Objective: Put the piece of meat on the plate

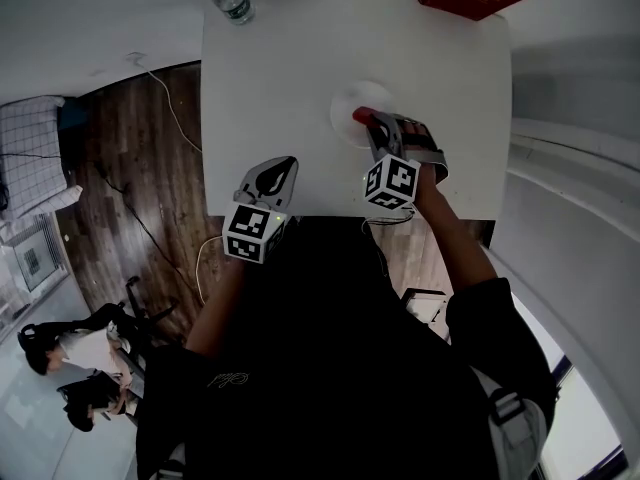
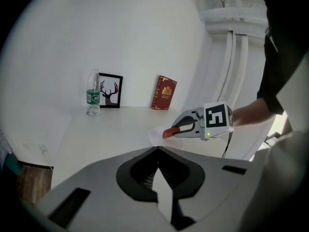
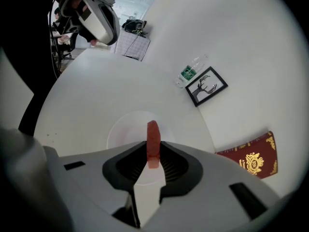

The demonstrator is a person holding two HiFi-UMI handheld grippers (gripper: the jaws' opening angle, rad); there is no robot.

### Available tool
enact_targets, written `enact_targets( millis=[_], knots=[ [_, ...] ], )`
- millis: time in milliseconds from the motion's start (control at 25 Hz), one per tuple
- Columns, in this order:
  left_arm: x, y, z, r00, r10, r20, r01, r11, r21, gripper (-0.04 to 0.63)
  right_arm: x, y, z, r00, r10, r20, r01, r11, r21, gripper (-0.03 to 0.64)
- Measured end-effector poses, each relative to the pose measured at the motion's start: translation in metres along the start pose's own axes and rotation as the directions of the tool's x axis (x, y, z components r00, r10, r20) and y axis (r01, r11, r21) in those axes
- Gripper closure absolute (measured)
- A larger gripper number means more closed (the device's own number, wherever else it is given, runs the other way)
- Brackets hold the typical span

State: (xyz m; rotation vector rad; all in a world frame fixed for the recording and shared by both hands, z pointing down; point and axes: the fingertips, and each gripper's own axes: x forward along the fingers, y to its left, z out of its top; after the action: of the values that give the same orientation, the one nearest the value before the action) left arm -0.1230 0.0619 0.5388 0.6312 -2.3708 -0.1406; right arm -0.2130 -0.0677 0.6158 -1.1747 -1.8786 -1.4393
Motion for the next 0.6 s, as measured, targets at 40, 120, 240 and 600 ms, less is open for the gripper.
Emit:
enact_targets(
  millis=[40,120,240,600],
  knots=[
    [-0.001,0.001,-0.001,1.0,0.004,0.0,-0.004,1.0,-0.005,0.592,0.001,-0.002,0.0,1.0,-0.005,-0.002,0.005,1.0,-0.007,0.52],
    [-0.003,0.002,-0.002,1.0,0.012,0.002,-0.012,1.0,-0.014,0.592,0.003,-0.004,0.001,1.0,-0.017,-0.005,0.017,0.999,-0.029,0.52],
    [-0.005,0.004,-0.004,1.0,0.027,0.012,-0.026,0.999,-0.024,0.592,0.005,-0.005,0.003,0.999,-0.048,-0.006,0.047,0.995,-0.084,0.52],
    [-0.01,0.011,-0.004,0.998,0.065,0.022,-0.064,0.997,-0.038,0.592,0.016,-0.007,0.006,0.993,-0.12,-0.013,0.113,0.966,-0.232,0.52]
  ],
)
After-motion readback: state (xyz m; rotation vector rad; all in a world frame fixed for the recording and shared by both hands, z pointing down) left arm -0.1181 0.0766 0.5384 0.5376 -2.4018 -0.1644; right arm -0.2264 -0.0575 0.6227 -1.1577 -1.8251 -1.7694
